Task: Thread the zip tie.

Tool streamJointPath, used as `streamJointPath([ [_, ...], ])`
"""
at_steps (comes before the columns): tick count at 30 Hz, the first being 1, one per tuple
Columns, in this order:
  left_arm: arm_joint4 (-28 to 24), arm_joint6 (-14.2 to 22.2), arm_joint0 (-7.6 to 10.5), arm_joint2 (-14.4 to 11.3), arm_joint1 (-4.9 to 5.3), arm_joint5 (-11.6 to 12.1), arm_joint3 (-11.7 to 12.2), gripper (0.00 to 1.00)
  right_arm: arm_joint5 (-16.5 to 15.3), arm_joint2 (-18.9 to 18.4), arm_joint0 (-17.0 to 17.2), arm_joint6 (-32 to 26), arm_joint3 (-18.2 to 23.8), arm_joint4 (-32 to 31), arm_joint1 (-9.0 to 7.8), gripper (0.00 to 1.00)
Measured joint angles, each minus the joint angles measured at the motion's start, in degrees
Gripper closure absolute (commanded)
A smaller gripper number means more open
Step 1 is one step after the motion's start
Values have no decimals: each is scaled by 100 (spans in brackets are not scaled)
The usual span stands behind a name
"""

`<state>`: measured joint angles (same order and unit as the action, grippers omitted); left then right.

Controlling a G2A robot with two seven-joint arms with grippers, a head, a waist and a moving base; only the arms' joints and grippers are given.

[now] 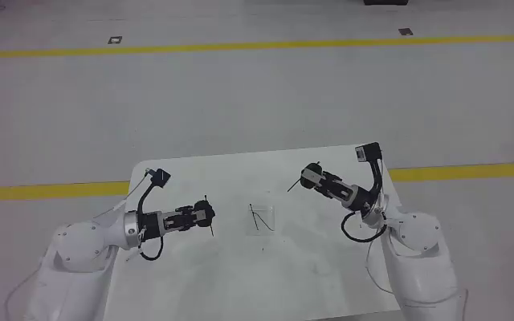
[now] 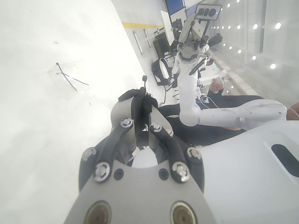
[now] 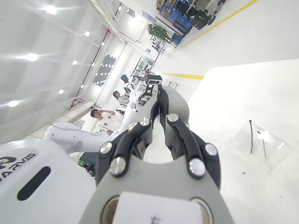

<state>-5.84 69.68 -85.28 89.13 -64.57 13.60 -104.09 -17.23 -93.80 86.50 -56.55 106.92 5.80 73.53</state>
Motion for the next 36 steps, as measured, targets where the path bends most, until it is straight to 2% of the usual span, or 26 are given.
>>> streamJointPath([
  [3, -5, -7, -1, -8, 0, -6, -2, 100, -23, 2, -5, 16, 23, -25, -3, 100],
  [6, -71, -26, 45, -213, 2, -209, -55, 100, -277, 34, -49, 101, 275, -505, -37, 100],
  [8, -155, 141, 171, -387, 15, -427, -63, 100, -240, 73, -92, 88, 470, -867, -69, 100],
  [13, -176, 673, 500, -762, 60, -893, 78, 100, -224, 176, -137, -4, 693, -1149, -159, 100],
  [19, -210, 868, 757, -1046, 105, -1270, 222, 100, -225, 442, -282, -224, 983, -1324, -316, 100],
  [21, -255, 800, 818, -1088, 114, -1331, 257, 100, -225, 580, -345, -254, 1049, -1254, -363, 100],
  [23, -156, 697, 865, -1110, 127, -1276, 278, 100, -225, 665, -380, -234, 1033, -1066, -390, 100],
  [32, -146, 673, 862, -1116, 127, -1265, 282, 100, -225, 659, -378, -229, 1025, -1059, -389, 100],
  [33, -191, 613, 854, -1137, 122, -1300, 302, 100, -225, 659, -380, -227, 1029, -1062, -389, 100],
  [36, -654, 541, 933, -1222, 119, -1649, 390, 100, -225, 787, -401, -96, 1098, -1397, -405, 100],
])
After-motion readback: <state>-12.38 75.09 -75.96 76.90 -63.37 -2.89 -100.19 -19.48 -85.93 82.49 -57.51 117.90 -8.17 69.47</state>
